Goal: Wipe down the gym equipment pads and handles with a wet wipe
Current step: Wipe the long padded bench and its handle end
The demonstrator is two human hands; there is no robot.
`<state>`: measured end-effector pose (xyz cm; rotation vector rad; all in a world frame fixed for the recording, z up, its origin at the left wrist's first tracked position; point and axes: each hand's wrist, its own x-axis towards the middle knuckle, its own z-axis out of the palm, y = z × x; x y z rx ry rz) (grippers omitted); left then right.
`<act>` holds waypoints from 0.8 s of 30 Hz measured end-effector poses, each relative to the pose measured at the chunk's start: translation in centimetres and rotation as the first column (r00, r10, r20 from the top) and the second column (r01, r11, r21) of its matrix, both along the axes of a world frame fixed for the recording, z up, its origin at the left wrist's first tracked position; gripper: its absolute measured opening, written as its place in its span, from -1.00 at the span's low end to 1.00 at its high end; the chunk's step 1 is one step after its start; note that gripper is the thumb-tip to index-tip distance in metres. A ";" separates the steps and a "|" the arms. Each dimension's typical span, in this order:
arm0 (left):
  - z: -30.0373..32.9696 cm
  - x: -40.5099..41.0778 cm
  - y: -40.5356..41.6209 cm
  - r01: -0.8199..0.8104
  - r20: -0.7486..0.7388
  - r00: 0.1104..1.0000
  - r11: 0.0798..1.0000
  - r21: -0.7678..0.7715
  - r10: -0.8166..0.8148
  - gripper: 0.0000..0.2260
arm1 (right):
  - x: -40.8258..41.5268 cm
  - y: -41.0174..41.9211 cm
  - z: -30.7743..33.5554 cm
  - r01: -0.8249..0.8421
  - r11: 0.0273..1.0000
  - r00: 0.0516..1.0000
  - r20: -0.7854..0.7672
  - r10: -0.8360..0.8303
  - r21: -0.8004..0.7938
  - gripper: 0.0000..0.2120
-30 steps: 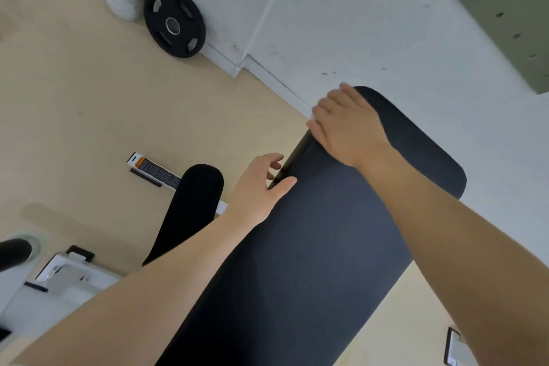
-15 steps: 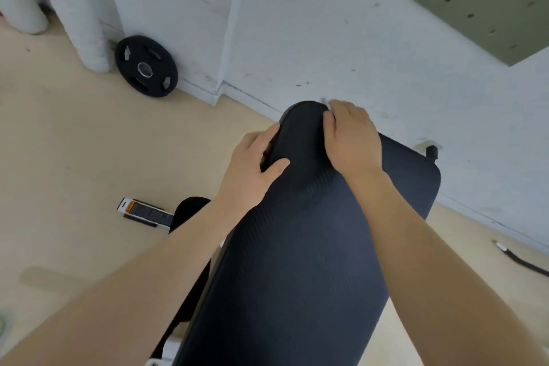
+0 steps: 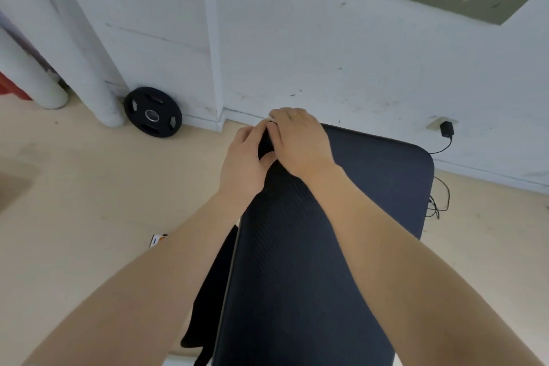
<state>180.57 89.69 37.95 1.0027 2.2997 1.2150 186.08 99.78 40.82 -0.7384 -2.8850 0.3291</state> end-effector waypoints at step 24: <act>4.6 7.1 8.9 0.197 -0.520 0.664 0.797 -0.571 -0.537 -0.30 | 12.2 10.7 -0.5 0.114 0.992 0.993 -0.029 -0.112 0.050 -0.78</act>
